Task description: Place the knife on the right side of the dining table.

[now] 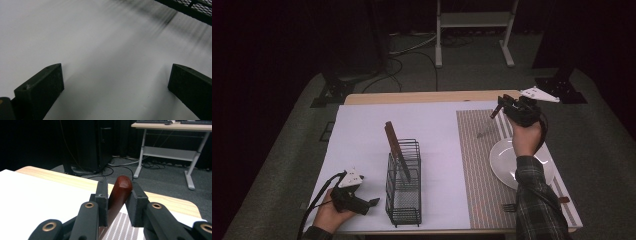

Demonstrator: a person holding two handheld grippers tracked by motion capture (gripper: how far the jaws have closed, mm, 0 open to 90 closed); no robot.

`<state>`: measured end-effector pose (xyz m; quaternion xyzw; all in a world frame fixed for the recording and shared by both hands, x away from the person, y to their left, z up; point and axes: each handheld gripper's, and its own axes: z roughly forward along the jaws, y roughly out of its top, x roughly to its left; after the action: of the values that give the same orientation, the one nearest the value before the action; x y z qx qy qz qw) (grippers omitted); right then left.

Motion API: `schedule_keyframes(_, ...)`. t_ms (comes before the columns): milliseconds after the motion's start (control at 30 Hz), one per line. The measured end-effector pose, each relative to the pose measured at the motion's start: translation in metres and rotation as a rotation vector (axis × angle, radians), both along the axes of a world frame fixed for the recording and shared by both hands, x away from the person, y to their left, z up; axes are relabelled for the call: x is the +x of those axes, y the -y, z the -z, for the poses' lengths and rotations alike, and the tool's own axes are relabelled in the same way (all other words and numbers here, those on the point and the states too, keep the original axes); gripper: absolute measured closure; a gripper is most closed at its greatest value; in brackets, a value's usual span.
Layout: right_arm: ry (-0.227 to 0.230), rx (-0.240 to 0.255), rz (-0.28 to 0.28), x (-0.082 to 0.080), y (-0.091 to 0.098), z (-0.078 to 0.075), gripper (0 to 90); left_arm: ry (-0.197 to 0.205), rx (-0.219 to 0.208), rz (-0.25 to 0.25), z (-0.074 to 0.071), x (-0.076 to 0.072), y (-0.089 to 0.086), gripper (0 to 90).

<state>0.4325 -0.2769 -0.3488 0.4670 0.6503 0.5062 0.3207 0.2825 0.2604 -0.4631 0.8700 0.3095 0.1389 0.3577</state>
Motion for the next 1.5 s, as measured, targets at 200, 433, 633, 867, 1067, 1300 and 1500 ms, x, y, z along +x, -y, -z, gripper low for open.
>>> schedule_keyframes(200,-0.009,0.024,0.026,-0.004,0.015,0.007,69.9,-0.001,-0.001,0.000,0.000,0.000,0.000,0.0)
schedule_keyframes(433,-0.029,0.038,0.055,-0.007,0.029,0.014,67.8,-0.001,-0.001,0.000,0.000,0.000,0.000,0.0)
schedule_keyframes(633,-0.050,0.053,0.076,-0.009,0.038,0.020,66.0,-0.001,-0.001,0.000,0.000,0.000,0.000,0.0)
schedule_keyframes(867,-0.081,0.074,0.105,-0.011,0.051,0.031,62.6,-0.001,-0.001,0.000,0.000,0.000,0.000,0.0)
schedule_keyframes(1067,-0.105,0.100,0.121,-0.011,0.060,0.039,60.1,-0.001,-0.001,0.000,0.000,0.000,0.000,0.0)
schedule_keyframes(1300,-0.139,0.115,0.144,-0.011,0.068,0.048,56.5,-0.001,-0.001,-0.001,0.000,0.000,0.000,0.0)
schedule_keyframes(1500,-0.170,0.120,0.163,-0.009,0.073,0.056,52.5,-0.001,-0.001,0.000,0.000,0.000,0.000,0.0)
